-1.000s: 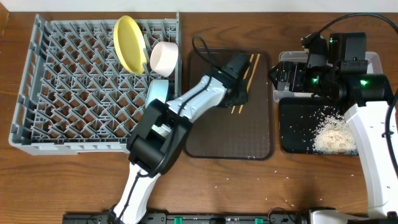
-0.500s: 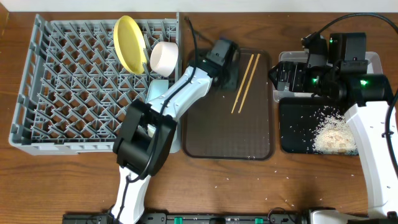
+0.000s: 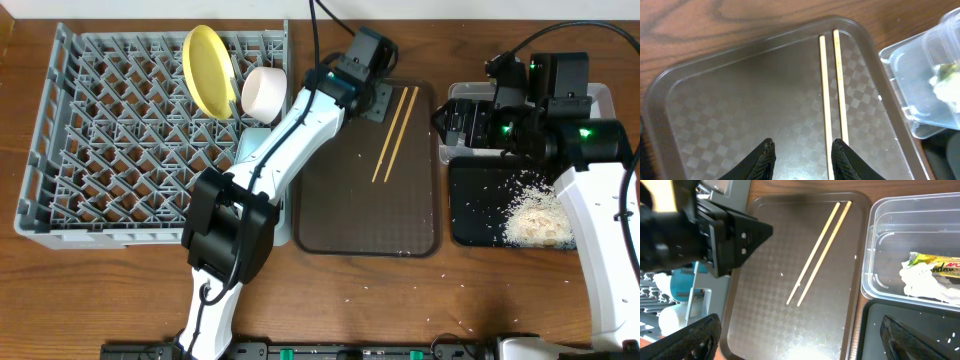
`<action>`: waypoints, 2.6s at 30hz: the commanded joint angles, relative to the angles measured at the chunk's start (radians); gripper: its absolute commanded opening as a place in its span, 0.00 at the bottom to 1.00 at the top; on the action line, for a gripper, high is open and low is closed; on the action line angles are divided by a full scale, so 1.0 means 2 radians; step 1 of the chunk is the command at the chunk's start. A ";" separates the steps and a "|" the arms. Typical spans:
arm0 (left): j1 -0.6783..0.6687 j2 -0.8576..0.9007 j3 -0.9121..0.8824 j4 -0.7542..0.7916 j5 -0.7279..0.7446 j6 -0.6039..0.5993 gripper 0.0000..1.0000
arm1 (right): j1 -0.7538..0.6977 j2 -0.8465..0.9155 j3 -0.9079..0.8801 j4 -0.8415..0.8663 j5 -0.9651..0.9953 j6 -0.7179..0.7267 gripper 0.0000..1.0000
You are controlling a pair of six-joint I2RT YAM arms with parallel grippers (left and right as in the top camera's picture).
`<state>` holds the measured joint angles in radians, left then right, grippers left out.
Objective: Sort waste into correct bins and load items into the dishwasher
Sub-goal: 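Close the left gripper on one chopstick and lift it, then carry the chopstick with the left gripper toward the dish rack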
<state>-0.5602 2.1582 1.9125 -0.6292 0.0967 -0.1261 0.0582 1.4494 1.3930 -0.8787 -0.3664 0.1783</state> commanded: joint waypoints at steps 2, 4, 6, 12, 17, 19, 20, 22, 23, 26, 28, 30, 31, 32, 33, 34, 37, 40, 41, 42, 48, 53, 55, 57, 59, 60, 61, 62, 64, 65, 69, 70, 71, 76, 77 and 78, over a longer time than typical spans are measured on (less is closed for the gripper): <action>-0.007 0.016 0.023 -0.029 -0.009 0.013 0.39 | 0.003 0.002 0.003 -0.001 -0.003 -0.002 0.99; -0.015 0.023 0.023 -0.037 -0.009 0.022 0.39 | 0.003 0.002 0.003 -0.001 -0.003 -0.002 0.99; -0.025 0.031 0.023 -0.040 -0.010 0.029 0.39 | 0.003 0.002 0.003 -0.001 -0.003 -0.002 0.99; -0.052 0.066 0.023 -0.031 -0.023 0.035 0.39 | 0.003 0.002 0.003 -0.001 -0.003 -0.002 0.99; -0.051 0.095 0.023 -0.018 -0.029 0.035 0.39 | 0.003 0.002 0.003 -0.001 -0.003 -0.002 0.99; -0.050 0.101 0.023 -0.017 -0.032 0.035 0.39 | 0.003 0.002 0.003 -0.001 -0.003 -0.002 0.99; -0.049 0.103 0.023 -0.016 -0.032 0.035 0.39 | 0.003 0.002 0.003 -0.001 -0.003 -0.002 0.99; -0.047 0.110 0.023 -0.011 -0.032 0.035 0.40 | 0.003 0.002 0.003 -0.001 -0.003 -0.002 0.99; -0.047 0.112 0.023 -0.008 -0.032 0.035 0.39 | 0.003 0.002 0.003 -0.001 -0.003 -0.002 0.99; -0.049 0.118 0.023 -0.002 -0.032 0.035 0.39 | 0.003 0.002 0.003 -0.001 -0.003 -0.002 0.99; -0.049 0.119 0.020 0.005 -0.032 0.035 0.40 | 0.003 0.002 0.003 -0.001 -0.003 -0.002 0.99; -0.049 0.119 0.019 0.006 -0.032 0.035 0.40 | 0.003 0.002 0.003 -0.001 -0.003 -0.002 0.99; -0.049 0.119 0.019 0.006 -0.032 0.035 0.40 | 0.003 0.002 0.003 -0.001 -0.003 -0.002 0.99; -0.050 0.119 0.019 0.006 -0.032 0.035 0.40 | 0.003 0.002 0.003 -0.001 -0.003 -0.002 0.99; -0.050 0.119 0.018 0.006 -0.032 0.035 0.41 | 0.003 0.002 0.003 -0.001 -0.003 -0.002 0.99; -0.050 0.119 0.018 0.005 -0.032 0.035 0.42 | 0.003 0.002 0.003 -0.001 -0.003 -0.002 0.99; -0.050 0.119 0.014 0.007 -0.032 0.035 0.44 | 0.003 0.002 0.003 -0.001 -0.003 -0.002 0.99; -0.050 0.119 0.010 0.008 -0.032 0.035 0.44 | 0.003 0.002 0.003 -0.001 -0.003 -0.002 0.99; -0.050 0.119 0.010 0.008 -0.032 0.035 0.44 | 0.003 0.002 0.003 -0.001 -0.003 -0.002 0.99; -0.050 0.119 0.010 0.008 -0.032 0.035 0.44 | 0.003 0.002 0.003 -0.001 -0.003 -0.002 0.99; -0.051 0.121 0.010 0.009 -0.032 0.035 0.43 | 0.003 0.002 0.003 -0.001 -0.003 -0.002 0.99; -0.054 0.124 0.010 0.009 -0.032 0.035 0.43 | 0.003 0.002 0.003 -0.001 -0.003 -0.002 0.99; -0.055 0.129 0.010 0.009 -0.032 0.035 0.43 | 0.003 0.002 0.003 -0.001 -0.003 -0.002 0.99; -0.057 0.134 0.010 0.009 -0.032 0.035 0.43 | 0.003 0.002 0.003 -0.001 -0.003 -0.002 0.99; -0.058 0.137 0.010 0.009 -0.032 0.035 0.43 | 0.003 0.002 0.003 -0.001 -0.003 -0.002 0.99; -0.058 0.137 0.010 0.009 -0.032 0.035 0.43 | 0.003 0.002 0.003 -0.001 -0.003 -0.002 0.99; -0.058 0.137 0.010 0.009 -0.032 0.035 0.43 | 0.003 0.002 0.003 -0.001 -0.003 -0.002 0.99; -0.058 0.137 0.010 0.009 -0.032 0.035 0.43 | 0.003 0.002 0.003 -0.001 -0.003 -0.002 0.99; -0.058 0.137 0.010 0.008 -0.032 0.035 0.39 | 0.003 0.002 0.003 -0.001 -0.003 -0.002 0.99; -0.058 0.137 0.010 0.008 -0.032 0.035 0.36 | 0.003 0.002 0.003 -0.001 -0.003 -0.002 0.99; -0.058 0.137 0.010 0.001 -0.032 0.035 0.12 | 0.003 0.002 0.003 -0.001 -0.003 -0.002 0.99; -0.058 0.137 0.010 -0.001 -0.032 0.035 0.09 | 0.003 0.002 0.003 -0.001 -0.003 -0.002 0.99; -0.058 0.137 0.010 -0.003 -0.032 0.035 0.08 | 0.003 0.002 0.003 -0.001 -0.003 -0.002 0.99; -0.056 0.130 0.010 -0.015 -0.059 0.031 0.08 | 0.003 0.002 0.003 -0.001 -0.003 -0.002 0.99; -0.054 0.126 0.010 -0.021 -0.058 0.030 0.08 | 0.003 0.002 0.003 -0.001 -0.003 -0.002 0.99; -0.052 0.121 0.012 -0.027 -0.058 0.023 0.08 | 0.003 0.002 0.003 -0.001 -0.003 -0.002 0.99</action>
<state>-0.6762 2.4046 1.9404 -0.6464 0.0166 -0.0608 0.0582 1.4494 1.3930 -0.8787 -0.3664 0.1783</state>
